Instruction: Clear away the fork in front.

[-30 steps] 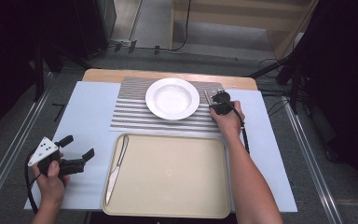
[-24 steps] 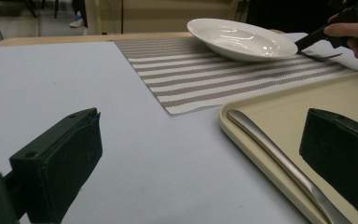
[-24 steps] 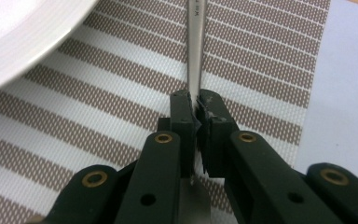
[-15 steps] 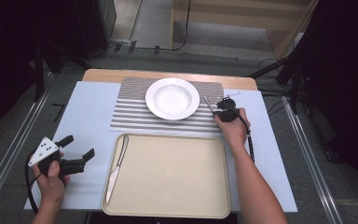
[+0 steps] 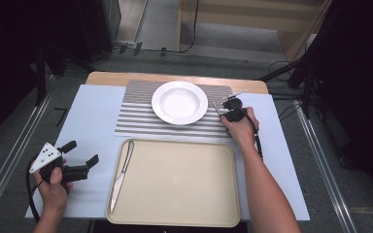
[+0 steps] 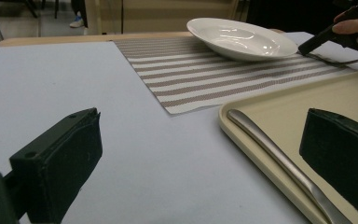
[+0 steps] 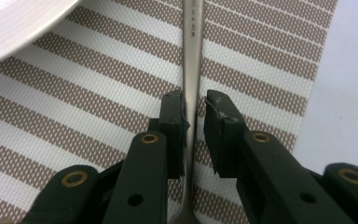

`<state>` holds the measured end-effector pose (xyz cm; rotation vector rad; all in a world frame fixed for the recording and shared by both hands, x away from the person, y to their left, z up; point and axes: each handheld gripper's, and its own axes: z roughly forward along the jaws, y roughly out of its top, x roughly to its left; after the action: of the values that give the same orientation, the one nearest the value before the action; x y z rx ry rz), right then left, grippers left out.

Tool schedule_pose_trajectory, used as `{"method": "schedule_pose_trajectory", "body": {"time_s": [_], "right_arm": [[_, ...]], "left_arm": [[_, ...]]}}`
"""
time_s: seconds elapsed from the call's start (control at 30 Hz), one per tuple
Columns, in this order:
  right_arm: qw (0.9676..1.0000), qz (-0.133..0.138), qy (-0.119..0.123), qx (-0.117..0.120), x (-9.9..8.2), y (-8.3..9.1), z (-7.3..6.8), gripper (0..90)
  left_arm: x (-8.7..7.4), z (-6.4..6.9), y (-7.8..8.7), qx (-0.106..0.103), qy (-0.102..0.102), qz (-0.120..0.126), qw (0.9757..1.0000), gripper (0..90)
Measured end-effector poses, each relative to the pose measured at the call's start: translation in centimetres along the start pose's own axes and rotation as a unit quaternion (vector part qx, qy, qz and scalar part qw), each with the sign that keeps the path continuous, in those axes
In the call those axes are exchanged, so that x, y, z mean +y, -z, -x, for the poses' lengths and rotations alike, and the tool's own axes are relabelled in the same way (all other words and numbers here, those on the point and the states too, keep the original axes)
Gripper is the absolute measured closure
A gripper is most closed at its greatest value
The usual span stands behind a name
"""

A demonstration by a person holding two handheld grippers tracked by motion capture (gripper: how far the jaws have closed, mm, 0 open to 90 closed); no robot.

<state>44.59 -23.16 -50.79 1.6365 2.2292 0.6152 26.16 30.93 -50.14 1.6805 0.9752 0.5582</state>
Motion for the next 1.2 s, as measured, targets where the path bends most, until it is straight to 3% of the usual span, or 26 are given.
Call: {"method": "schedule_pose_trajectory", "body": {"time_s": [0.3, 0.37, 0.47, 0.7, 0.77, 0.9, 1.2], "right_arm": [[0.9984, -0.051, 0.015, -0.017, 1.3, -0.1, -0.7, 84.9], [0.9981, -0.055, 0.016, -0.023, 1.5, -0.1, -0.8, 85.2], [0.9983, -0.055, 0.012, -0.013, 1.5, -0.1, -0.6, 85.5], [0.9993, -0.037, 0.009, -0.006, 1.0, -0.1, -0.4, 86.0], [0.9997, -0.026, -0.003, 0.004, 0.7, 0.0, -0.1, 86.0], [1.0, -0.001, -0.005, 0.005, 0.1, 0.1, 0.3, 86.0], [0.9979, 0.058, -0.017, 0.023, -1.0, 1.2, 1.0, 86.0]], "left_arm": [[0.0, 0.1, 0.0, 0.0, -0.004, -0.003, 1.0, 0.0], [0.0, 0.0, 0.0, 0.0, -0.003, -0.003, 1.0, 0.0], [0.0, 0.1, 0.0, -0.001, -0.004, -0.003, 1.0, 0.0], [0.0, 0.0, 0.0, -0.001, -0.002, -0.002, 1.0, 0.0], [0.0, 0.0, 0.0, -0.001, -0.002, -0.002, 1.0, 0.0], [0.0, 0.0, 0.0, -0.001, -0.003, -0.003, 1.0, 0.0], [0.0, 0.1, -0.1, -0.001, -0.004, -0.003, 1.0, 0.0]]}}
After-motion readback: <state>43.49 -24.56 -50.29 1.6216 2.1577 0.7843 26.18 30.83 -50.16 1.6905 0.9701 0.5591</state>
